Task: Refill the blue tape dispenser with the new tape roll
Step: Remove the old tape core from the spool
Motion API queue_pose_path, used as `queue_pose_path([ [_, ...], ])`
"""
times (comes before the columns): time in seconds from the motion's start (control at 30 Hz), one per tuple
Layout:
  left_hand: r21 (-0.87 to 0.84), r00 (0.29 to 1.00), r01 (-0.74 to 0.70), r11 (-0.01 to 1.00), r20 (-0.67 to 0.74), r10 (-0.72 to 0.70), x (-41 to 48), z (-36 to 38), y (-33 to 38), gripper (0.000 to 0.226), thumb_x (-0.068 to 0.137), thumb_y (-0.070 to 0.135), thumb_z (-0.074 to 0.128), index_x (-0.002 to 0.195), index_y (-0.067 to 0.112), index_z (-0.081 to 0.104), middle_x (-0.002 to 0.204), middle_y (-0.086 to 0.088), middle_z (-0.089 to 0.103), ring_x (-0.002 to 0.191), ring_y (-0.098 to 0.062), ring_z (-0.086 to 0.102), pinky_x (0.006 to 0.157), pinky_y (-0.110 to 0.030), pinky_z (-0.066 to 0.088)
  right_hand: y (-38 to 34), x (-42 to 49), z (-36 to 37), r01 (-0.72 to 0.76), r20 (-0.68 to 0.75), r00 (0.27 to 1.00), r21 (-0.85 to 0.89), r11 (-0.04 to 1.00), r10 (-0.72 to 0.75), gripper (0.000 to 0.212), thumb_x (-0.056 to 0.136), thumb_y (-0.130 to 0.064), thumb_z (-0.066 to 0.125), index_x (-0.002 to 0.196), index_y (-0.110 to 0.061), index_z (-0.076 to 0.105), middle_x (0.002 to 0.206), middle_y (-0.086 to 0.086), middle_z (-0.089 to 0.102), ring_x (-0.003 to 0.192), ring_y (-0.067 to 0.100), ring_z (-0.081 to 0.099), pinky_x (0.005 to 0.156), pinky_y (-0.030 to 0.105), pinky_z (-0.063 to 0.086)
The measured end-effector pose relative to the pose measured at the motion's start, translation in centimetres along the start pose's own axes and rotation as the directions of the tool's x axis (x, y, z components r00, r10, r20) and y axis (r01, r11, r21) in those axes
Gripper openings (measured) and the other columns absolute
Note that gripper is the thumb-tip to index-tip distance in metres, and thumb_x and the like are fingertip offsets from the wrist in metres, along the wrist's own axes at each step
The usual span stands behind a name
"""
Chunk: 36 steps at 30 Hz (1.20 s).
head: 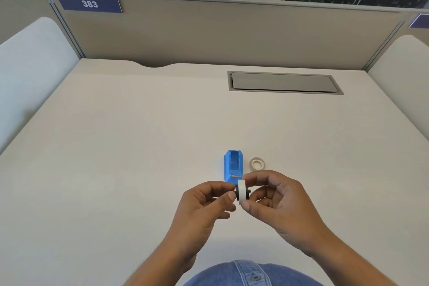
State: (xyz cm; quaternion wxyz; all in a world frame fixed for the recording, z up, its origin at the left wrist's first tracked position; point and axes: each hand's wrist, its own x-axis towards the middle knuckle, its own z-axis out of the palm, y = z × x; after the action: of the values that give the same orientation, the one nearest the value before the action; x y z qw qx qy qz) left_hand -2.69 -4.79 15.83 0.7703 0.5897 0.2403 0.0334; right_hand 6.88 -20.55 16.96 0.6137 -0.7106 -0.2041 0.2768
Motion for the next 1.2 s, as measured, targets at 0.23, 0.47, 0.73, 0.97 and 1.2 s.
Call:
queue_pose_path([
  [0.23,0.051,1.0,0.002,0.999,-0.013,-0.001,0.3,-0.2,0.0,0.008,0.084,0.022,0.072,0.088,0.019,0.078,0.083,-0.007,0.077,0.076,-0.015,0.069,0.068,-0.022,0.056,-0.1,0.4,0.2,-0.008,0.01,1.0,0.012,1.0,0.008,0.037,0.074,0.0,0.083,0.099,-0.026,0.073,0.098,0.0,0.074,0.069,0.014,0.066,0.067,0.024,0.056],
  [0.47,0.096,0.999,0.001,0.995,-0.036,0.002,0.9,-0.3,0.0,0.011,0.084,0.019,0.068,0.079,0.017,0.077,0.072,-0.005,0.074,0.07,-0.01,0.067,0.065,-0.019,0.054,0.0,0.9,0.3,-0.017,0.027,0.999,-0.021,1.0,0.018,0.036,0.075,-0.003,0.083,0.1,-0.027,0.073,0.1,-0.002,0.074,0.071,0.014,0.066,0.069,0.027,0.058],
  [0.73,0.116,0.998,0.002,0.993,-0.07,0.006,1.7,-0.6,0.3,0.019,0.086,0.008,0.064,0.074,0.017,0.075,0.069,-0.002,0.072,0.072,-0.012,0.066,0.072,-0.029,0.053,0.2,1.9,-0.4,0.011,-0.005,1.0,-0.142,0.99,-0.012,0.035,0.075,-0.012,0.083,0.103,-0.03,0.072,0.102,-0.005,0.074,0.079,0.014,0.066,0.07,0.029,0.056],
  [0.97,0.112,0.996,0.022,0.993,-0.092,-0.011,2.9,-1.0,0.3,0.018,0.085,0.008,0.064,0.074,0.017,0.075,0.07,-0.004,0.074,0.071,-0.013,0.067,0.072,-0.03,0.053,0.7,3.7,-2.0,0.014,-0.041,0.999,-0.178,0.984,-0.022,0.033,0.076,-0.009,0.082,0.1,-0.029,0.072,0.101,-0.008,0.073,0.079,0.01,0.065,0.067,0.023,0.055],
  [1.2,0.113,0.996,0.054,0.992,-0.077,-0.045,4.3,-1.1,0.2,0.014,0.071,0.024,0.064,0.076,0.017,0.075,0.071,-0.004,0.074,0.072,-0.013,0.067,0.076,-0.033,0.053,3.3,8.1,-5.8,-0.084,-0.224,0.974,-0.448,0.89,-0.02,0.031,0.072,-0.022,0.081,0.099,-0.034,0.07,0.098,-0.017,0.071,0.083,0.002,0.062,0.064,0.016,0.049],
])
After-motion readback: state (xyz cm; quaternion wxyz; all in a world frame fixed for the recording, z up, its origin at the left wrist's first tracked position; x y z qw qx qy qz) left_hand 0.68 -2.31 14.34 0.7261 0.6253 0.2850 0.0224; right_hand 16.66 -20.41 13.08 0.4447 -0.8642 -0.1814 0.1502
